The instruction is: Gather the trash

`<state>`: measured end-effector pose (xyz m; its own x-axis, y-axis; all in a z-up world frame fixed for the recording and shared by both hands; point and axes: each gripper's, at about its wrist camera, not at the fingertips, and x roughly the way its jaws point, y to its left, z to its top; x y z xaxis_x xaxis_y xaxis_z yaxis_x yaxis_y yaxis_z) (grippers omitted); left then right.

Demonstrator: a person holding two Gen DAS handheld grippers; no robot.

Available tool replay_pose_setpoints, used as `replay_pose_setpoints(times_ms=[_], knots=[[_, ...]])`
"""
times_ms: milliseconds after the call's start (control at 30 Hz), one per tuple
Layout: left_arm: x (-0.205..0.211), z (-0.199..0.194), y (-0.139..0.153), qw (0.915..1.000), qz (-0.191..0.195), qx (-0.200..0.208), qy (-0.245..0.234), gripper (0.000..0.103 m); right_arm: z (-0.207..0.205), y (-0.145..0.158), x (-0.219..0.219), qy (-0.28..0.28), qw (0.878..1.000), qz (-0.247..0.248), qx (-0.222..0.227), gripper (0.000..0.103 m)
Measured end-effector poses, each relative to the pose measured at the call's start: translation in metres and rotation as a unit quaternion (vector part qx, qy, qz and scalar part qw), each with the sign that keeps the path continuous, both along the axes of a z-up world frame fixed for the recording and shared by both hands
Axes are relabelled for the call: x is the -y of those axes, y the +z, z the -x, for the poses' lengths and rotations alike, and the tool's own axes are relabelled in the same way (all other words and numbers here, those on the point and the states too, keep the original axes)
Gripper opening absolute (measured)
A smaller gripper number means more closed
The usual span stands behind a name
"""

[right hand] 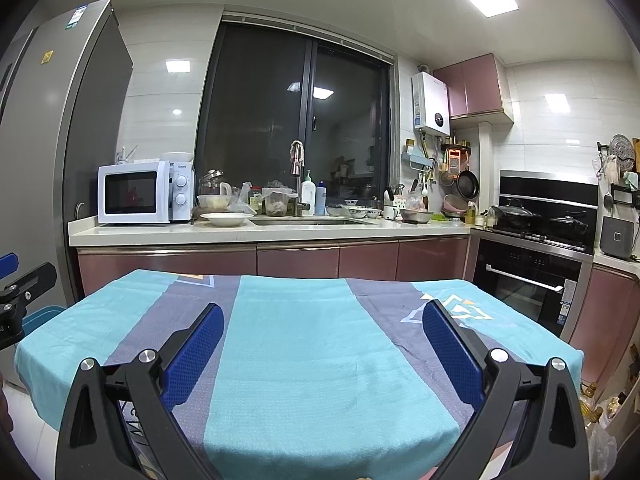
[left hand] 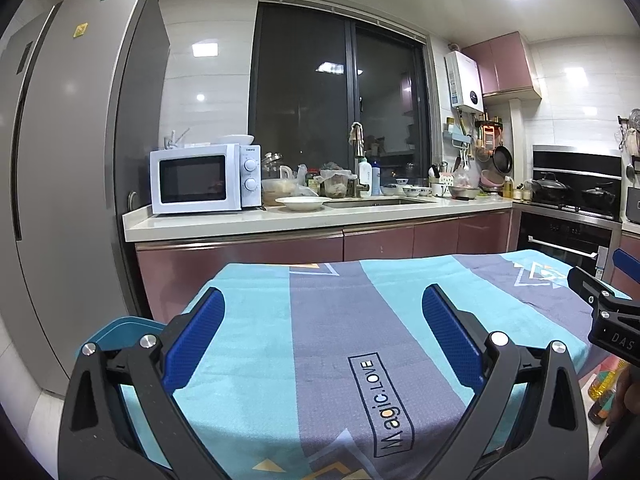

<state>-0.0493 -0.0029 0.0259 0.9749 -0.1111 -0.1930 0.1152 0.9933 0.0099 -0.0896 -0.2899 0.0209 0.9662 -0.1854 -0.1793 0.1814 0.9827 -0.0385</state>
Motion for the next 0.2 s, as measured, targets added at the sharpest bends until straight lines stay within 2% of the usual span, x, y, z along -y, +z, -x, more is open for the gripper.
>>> replay_pose_setpoints(times_ms=[200], knots=[[0.001, -0.020, 0.003, 0.9999, -0.009, -0.009, -0.006, 0.097, -0.013, 0.001, 0.012, -0.012, 1.000, 0.004, -0.004, 0.096]])
